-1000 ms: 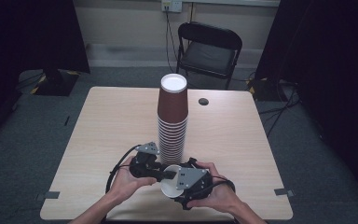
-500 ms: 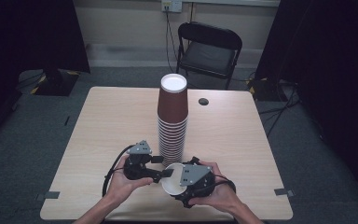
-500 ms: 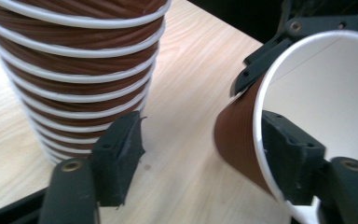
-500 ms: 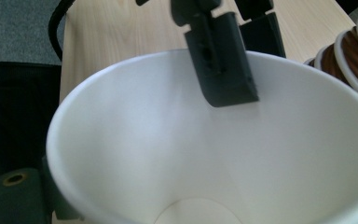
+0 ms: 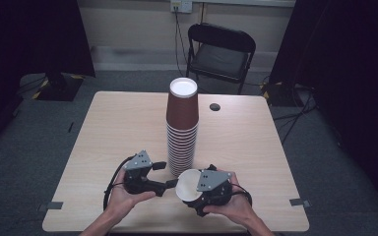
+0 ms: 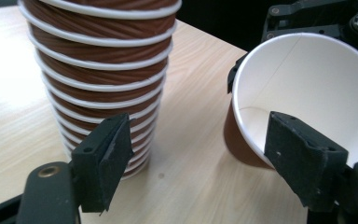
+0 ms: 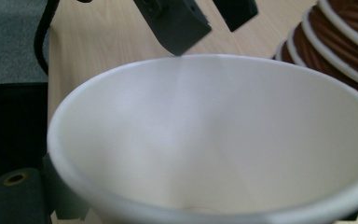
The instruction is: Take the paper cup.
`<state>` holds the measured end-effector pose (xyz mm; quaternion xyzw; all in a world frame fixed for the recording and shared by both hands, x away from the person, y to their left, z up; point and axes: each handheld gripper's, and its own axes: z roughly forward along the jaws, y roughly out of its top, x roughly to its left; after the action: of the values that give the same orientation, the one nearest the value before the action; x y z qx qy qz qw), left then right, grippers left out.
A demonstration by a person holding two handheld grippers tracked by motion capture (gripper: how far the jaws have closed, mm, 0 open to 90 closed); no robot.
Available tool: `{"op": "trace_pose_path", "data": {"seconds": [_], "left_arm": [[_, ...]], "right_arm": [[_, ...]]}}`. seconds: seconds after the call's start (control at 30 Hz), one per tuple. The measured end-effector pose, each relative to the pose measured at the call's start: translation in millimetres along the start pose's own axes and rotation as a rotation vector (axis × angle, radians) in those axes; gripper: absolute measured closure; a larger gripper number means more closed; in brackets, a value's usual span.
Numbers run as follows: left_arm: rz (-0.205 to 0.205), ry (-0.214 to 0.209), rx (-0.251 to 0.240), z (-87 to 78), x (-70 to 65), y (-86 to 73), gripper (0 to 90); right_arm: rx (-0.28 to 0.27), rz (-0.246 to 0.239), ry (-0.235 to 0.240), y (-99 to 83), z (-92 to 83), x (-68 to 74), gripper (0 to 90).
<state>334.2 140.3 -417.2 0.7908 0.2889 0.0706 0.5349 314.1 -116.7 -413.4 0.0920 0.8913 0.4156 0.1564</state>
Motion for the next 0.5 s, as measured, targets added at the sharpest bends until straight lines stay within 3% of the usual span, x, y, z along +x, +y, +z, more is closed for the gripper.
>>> {"op": "trace_pose_path", "data": {"seconds": [0.17,0.5], "left_arm": [[-0.014,0.029,-0.026,-8.2,6.1,-1.8,21.4],[0.039,0.1,-0.029,-20.6,10.4,-8.8,19.0]], "right_arm": [[-0.023,0.04,-0.018,-4.5,-5.2,-3.9,11.5],[-0.075,0.13,-0.073,-10.0,-21.0,-15.0,11.5]]}}
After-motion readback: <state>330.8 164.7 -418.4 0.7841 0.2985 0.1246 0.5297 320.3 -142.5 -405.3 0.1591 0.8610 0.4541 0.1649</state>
